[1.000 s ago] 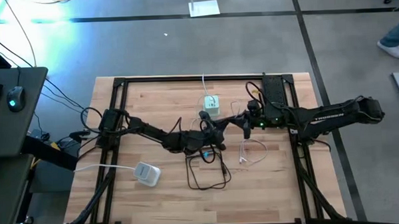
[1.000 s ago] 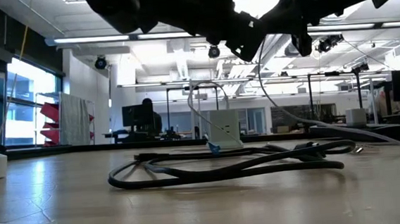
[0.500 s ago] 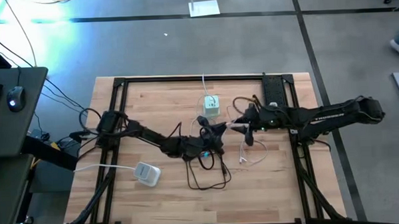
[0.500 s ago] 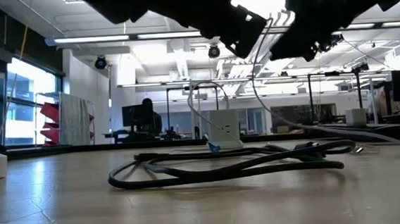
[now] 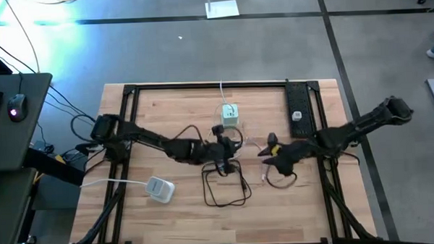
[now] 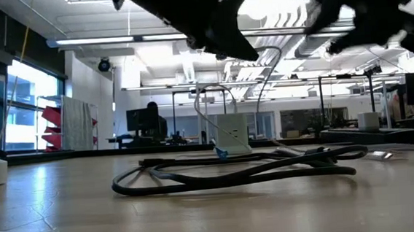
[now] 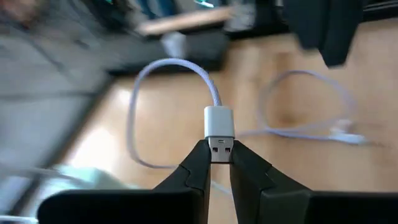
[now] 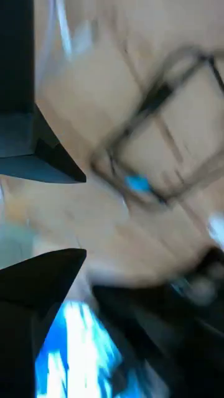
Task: Insert USB
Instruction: Insert the white charger cable into the white charger adapter
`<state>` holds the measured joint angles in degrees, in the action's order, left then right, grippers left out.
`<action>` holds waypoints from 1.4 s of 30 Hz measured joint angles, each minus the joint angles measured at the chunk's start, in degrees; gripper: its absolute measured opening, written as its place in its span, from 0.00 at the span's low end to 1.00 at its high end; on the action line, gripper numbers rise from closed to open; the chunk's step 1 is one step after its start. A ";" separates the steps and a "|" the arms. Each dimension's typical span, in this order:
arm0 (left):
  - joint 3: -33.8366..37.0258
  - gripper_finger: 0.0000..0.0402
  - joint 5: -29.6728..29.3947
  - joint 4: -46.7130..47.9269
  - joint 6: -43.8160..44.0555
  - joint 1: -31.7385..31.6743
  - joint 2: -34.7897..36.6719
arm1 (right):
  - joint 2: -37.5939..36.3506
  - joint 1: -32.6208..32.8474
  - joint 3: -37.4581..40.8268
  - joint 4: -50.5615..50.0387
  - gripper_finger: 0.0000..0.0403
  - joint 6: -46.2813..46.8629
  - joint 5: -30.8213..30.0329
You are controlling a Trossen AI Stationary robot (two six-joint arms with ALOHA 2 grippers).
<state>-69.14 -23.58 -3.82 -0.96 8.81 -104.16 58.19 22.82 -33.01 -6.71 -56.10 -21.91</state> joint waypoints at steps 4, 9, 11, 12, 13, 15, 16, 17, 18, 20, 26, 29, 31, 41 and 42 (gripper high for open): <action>0.00 0.04 14.33 -0.11 3.36 -1.55 0.20 | 0.62 1.06 -0.02 6.72 0.39 -11.91 -3.13; 0.00 0.04 21.48 -2.83 4.82 -2.15 0.28 | 3.85 0.42 -0.02 8.23 0.39 -19.08 -1.50; 0.00 0.04 23.12 -3.79 4.79 -2.15 0.28 | 5.86 0.42 -0.02 9.29 0.39 -21.49 -2.19; 0.00 0.04 23.91 -4.04 4.80 -2.15 0.28 | 6.96 0.42 -0.02 10.73 0.38 -22.42 -2.57; 0.00 0.04 24.53 -4.04 4.82 -2.15 0.28 | 8.00 0.42 -0.02 12.53 0.38 -23.12 -2.72; 0.00 0.04 24.60 -3.75 5.21 -2.15 0.28 | 10.13 0.45 -0.02 16.33 0.37 -24.18 -2.76; 0.00 0.04 24.60 -3.73 5.40 -2.13 0.28 | 11.09 0.45 -0.02 18.09 0.36 -24.91 -2.76; 0.00 0.04 24.60 -3.77 5.43 -2.13 0.28 | 11.94 0.45 -0.02 19.56 0.35 -25.77 -2.76; 0.00 0.04 24.58 -3.85 5.43 -2.13 0.28 | 12.57 0.45 -0.02 20.36 0.34 -26.82 -2.76; 0.00 0.04 24.56 -3.80 5.44 -2.15 0.28 | 13.75 0.45 -0.02 21.20 0.32 -28.60 -2.78; 0.00 0.04 24.53 -3.74 5.41 -2.15 0.28 | 14.58 0.45 -0.02 21.19 0.27 -26.75 -4.75; 0.00 0.04 24.49 -3.68 5.42 -2.15 0.28 | 14.43 0.45 -0.02 21.35 0.24 -25.95 -5.52; 0.00 0.04 24.51 -3.61 5.40 -2.15 0.28 | 14.40 0.45 -0.02 21.37 0.22 -25.99 -6.15; 0.04 0.04 23.36 -3.38 5.43 -2.11 0.22 | 14.40 0.45 -0.02 21.59 0.09 -22.52 -3.99; 0.04 0.04 23.16 -3.36 5.44 -2.11 0.20 | 14.38 0.47 -0.02 21.59 0.08 -21.70 -4.01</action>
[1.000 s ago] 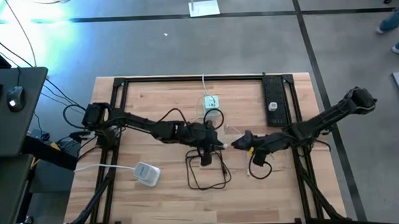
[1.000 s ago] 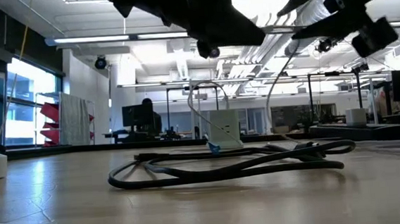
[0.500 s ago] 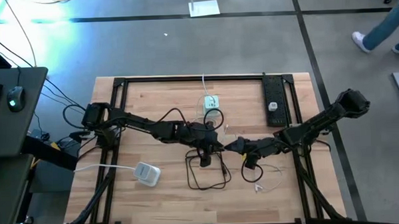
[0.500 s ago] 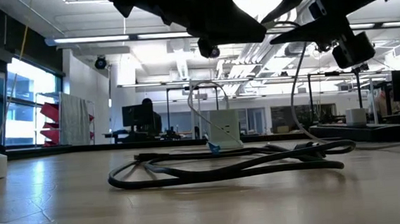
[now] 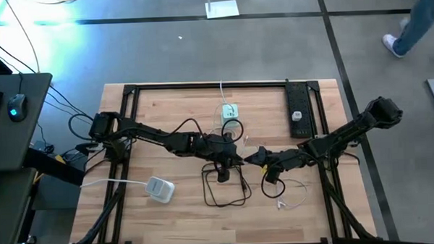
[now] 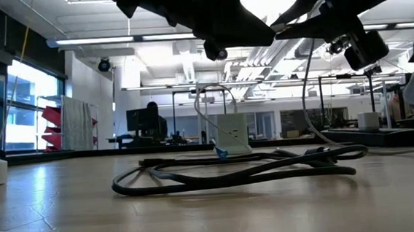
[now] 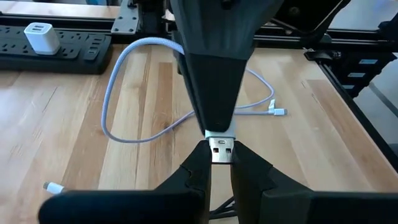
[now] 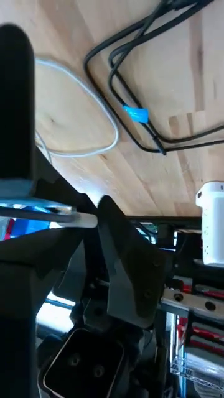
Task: Insert USB
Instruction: Insert the white charger cable into the white charger adapter
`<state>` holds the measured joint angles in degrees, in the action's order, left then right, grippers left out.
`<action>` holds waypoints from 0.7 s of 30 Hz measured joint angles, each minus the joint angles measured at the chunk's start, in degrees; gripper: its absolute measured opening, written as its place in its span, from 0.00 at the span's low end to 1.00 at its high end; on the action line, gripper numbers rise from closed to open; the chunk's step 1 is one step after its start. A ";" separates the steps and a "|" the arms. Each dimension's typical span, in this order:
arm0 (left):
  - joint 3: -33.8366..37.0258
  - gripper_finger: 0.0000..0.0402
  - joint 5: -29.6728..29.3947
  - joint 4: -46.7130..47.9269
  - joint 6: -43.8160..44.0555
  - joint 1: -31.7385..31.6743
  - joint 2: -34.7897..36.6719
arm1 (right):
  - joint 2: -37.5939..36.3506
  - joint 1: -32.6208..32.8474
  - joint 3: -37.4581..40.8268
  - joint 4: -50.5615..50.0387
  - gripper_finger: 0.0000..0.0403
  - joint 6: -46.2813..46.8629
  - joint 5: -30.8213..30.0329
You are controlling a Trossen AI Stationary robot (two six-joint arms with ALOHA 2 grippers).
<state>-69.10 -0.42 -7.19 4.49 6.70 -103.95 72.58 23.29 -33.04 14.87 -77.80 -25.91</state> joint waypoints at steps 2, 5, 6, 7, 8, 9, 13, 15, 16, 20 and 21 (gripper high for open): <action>0.00 0.04 -0.10 0.11 -0.02 -0.03 -0.01 | -0.02 0.00 0.00 0.01 0.05 2.13 -0.18; 0.00 0.05 -2.31 0.40 -0.04 -0.03 -0.01 | -0.02 0.00 -0.01 -0.01 0.02 7.85 -2.22; 0.00 0.06 -2.89 0.87 -0.84 -0.05 -0.01 | -0.01 0.00 -0.22 -0.39 0.01 11.30 -3.59; -0.08 0.08 -3.26 1.73 -2.66 -0.11 0.00 | 0.07 0.00 -0.87 -1.34 0.01 15.25 -5.18; -0.18 0.09 -4.17 3.07 -4.85 -0.11 0.18 | 0.09 -0.01 -1.67 -2.71 0.01 19.55 -6.82; -0.28 0.11 -6.29 5.51 -6.56 -0.11 0.63 | -0.07 -0.18 -2.78 -4.86 0.01 23.68 -9.04; 0.09 0.18 -21.45 15.52 -7.46 0.33 0.78 | -2.76 -2.74 -10.35 -20.41 0.01 41.36 -11.98; 0.05 0.19 -31.88 19.48 -5.55 1.05 1.17 | -4.15 -5.42 -14.62 -29.77 0.00 50.08 -9.94; -0.02 0.19 -37.07 21.77 -3.81 1.40 1.29 | -5.01 -7.05 -16.76 -34.21 0.00 54.59 -8.70; 0.09 0.20 -52.08 32.26 6.92 3.37 1.17 | -6.95 -16.40 -26.49 -52.05 0.00 72.78 -6.91; 0.09 0.20 -54.27 34.56 9.60 3.90 1.17 | -6.78 -19.37 -28.92 -57.76 0.00 77.27 -5.98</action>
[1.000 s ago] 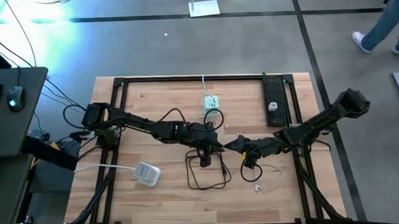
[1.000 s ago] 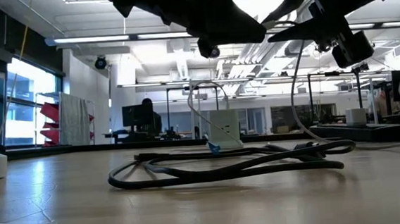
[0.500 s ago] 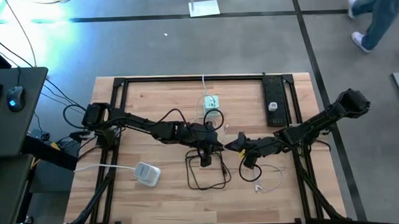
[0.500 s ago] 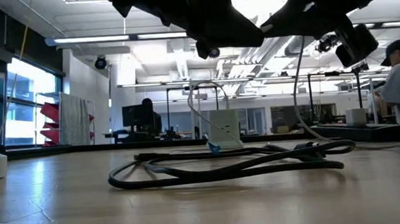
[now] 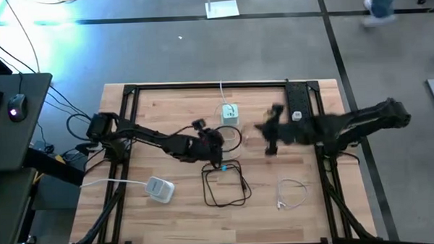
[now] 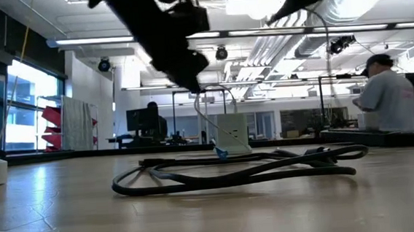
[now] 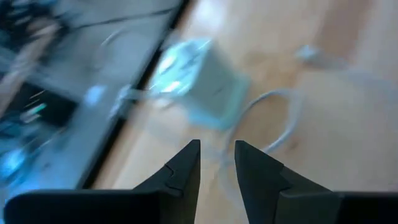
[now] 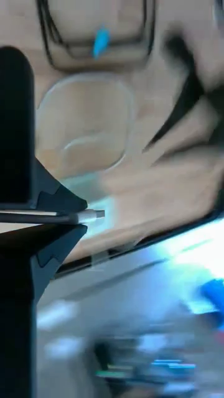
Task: Insert USB
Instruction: Insert the white charger cable into the white charger adapter
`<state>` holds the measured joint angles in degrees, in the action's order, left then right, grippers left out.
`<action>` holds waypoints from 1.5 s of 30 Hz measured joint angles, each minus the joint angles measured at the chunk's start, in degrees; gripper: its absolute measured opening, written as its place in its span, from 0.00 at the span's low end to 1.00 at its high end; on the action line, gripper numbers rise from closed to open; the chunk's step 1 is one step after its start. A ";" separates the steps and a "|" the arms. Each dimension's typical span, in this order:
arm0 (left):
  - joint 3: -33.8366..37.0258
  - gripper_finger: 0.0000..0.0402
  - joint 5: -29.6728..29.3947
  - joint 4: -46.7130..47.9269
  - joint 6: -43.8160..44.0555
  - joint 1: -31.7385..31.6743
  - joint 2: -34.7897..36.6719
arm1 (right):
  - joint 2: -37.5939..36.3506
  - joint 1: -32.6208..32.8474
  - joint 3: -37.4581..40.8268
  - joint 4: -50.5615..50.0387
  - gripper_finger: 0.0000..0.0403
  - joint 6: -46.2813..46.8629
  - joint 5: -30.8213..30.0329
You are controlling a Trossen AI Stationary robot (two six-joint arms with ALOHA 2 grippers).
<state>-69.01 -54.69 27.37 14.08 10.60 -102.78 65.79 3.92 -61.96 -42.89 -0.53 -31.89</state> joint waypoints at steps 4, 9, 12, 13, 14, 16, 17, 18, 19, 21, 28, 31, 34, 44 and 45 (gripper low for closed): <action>-0.03 0.20 -5.55 7.06 6.93 1.91 0.00 | 0.91 -14.13 -8.00 -16.66 0.00 16.77 9.97; -0.01 0.20 -7.18 10.99 11.77 3.96 0.00 | 1.45 -30.57 -8.73 -28.33 0.00 27.03 27.47; 1.24 0.20 -9.52 9.57 13.96 4.98 0.02 | 1.40 -37.00 -6.14 -33.50 0.00 30.47 32.32; 2.03 0.20 -10.31 9.21 14.25 5.43 0.02 | 1.45 -38.56 -5.23 -34.24 0.00 31.77 33.14; 2.94 0.20 -10.86 8.92 14.23 5.80 0.02 | 1.40 -39.85 -4.34 -34.58 0.00 32.91 34.23; 4.87 0.20 -11.83 8.77 13.91 6.22 0.02 | 1.36 -41.88 -2.53 -34.21 0.00 34.63 36.24; 5.93 0.20 -12.51 8.83 14.13 6.38 0.02 | 1.38 -42.65 -1.63 -33.88 0.00 35.49 36.59; 6.82 0.20 -13.38 8.85 14.83 6.47 0.02 | 1.40 -43.13 -0.61 -33.71 0.00 36.60 36.59; 7.58 0.20 -14.03 8.67 15.85 6.53 0.02 | 1.38 -43.36 0.52 -33.60 0.00 37.97 36.58; 8.54 0.20 -14.52 8.86 17.41 6.68 0.02 | 1.40 -43.48 2.87 -32.78 0.00 41.11 36.53; 8.76 0.20 -16.64 7.35 17.29 7.00 0.02 | 1.42 -46.11 7.47 -30.00 0.00 45.58 33.33; 8.76 0.20 -16.79 5.50 15.84 7.20 0.02 | 1.40 -47.63 8.31 -28.37 0.00 46.07 31.69; 8.76 0.20 -16.80 3.45 13.99 7.20 0.02 | 1.70 -49.77 10.25 -25.53 0.00 46.38 31.51; 8.76 0.20 -16.55 -3.08 7.25 7.42 0.02 | 7.24 -56.85 10.56 -22.82 0.00 40.84 33.22; 8.76 0.20 -16.55 -3.52 6.97 7.42 0.02 | 7.75 -57.12 10.49 -22.92 0.00 40.46 33.42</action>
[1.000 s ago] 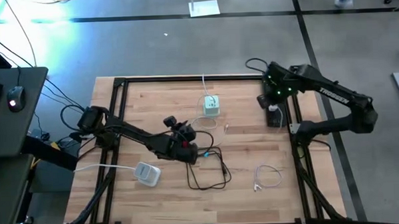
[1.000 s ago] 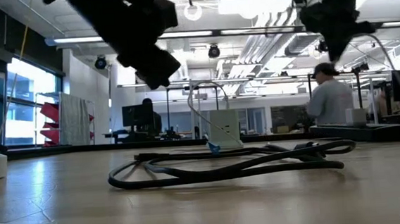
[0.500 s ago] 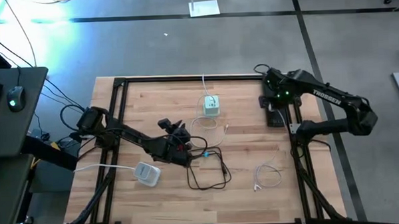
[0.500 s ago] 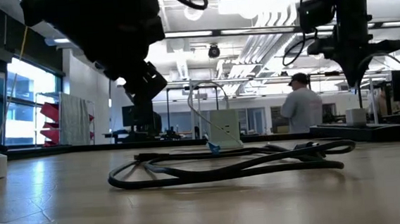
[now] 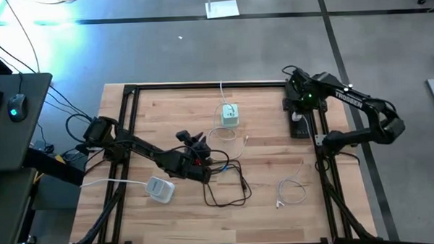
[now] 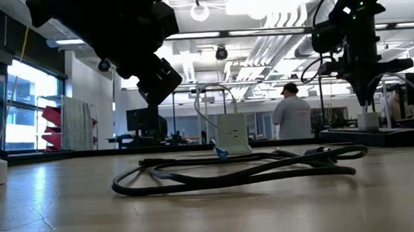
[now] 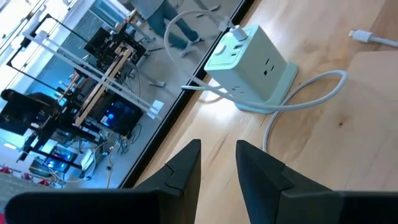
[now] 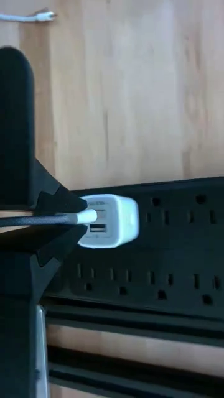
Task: Insert USB
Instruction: Insert the white charger cable into the white charger adapter
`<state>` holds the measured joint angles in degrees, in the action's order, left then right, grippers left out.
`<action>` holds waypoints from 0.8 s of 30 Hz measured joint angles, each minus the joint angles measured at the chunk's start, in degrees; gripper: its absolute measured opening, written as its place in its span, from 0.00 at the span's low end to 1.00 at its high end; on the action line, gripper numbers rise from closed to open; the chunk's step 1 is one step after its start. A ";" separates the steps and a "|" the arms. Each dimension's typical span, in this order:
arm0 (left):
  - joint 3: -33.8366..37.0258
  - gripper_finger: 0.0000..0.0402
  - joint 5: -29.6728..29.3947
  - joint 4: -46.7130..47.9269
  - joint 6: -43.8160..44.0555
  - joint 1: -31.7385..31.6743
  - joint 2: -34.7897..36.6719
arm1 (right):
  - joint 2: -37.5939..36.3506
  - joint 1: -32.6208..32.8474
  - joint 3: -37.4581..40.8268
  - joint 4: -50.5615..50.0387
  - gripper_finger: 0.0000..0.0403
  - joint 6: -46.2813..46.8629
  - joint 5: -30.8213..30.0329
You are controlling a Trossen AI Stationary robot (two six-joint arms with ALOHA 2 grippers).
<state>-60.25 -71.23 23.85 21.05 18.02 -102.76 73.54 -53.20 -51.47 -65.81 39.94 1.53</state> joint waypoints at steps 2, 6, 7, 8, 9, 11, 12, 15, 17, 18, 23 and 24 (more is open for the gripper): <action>0.00 0.20 -0.01 -0.21 -0.23 0.00 0.00 | 1.36 -0.16 0.09 0.59 0.00 -0.71 -0.12; 0.00 0.20 0.17 -0.25 -0.21 0.00 0.00 | 3.04 -0.18 -0.12 0.88 0.00 -1.48 0.76; 0.00 0.20 0.23 -0.22 -0.21 0.00 0.00 | 3.27 -0.18 -0.12 0.88 0.00 -1.64 0.86; 0.00 0.20 0.23 -0.23 -0.21 0.00 0.00 | 3.49 -0.20 -0.10 0.88 0.00 -1.93 0.79; 0.00 0.20 0.23 -0.25 -0.21 0.00 0.00 | 3.66 -0.21 -0.10 0.90 0.00 -2.05 0.64; 0.00 0.20 0.25 -0.23 -0.19 0.00 0.00 | 4.08 -0.66 -0.10 0.90 0.00 -2.35 0.38; 0.00 0.20 0.27 -0.23 -0.20 0.00 0.00 | 4.38 -1.09 -0.10 0.89 0.00 -2.78 0.37; 0.00 0.20 0.33 -0.21 -0.21 0.00 0.00 | 5.19 -1.61 -0.12 0.84 0.01 -4.65 0.47; 0.00 0.20 0.54 -0.21 -0.21 0.02 0.00 | 5.33 -1.84 -0.26 0.82 0.03 -5.72 0.40; 0.00 0.20 0.61 -0.21 -0.21 0.03 0.00 | 5.34 -1.89 -0.63 0.82 0.06 -6.81 0.36; -0.02 0.20 0.21 -0.22 -0.41 0.59 0.00 | 4.39 -1.46 -4.66 0.97 0.26 -12.51 -2.09; -0.02 0.20 0.21 -0.15 -0.80 0.68 0.10 | 4.17 -1.38 -5.72 0.79 0.31 -13.34 -2.19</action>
<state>-60.27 -71.03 23.70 20.25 18.70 -102.66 77.71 -54.58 -57.20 -65.02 26.59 -0.66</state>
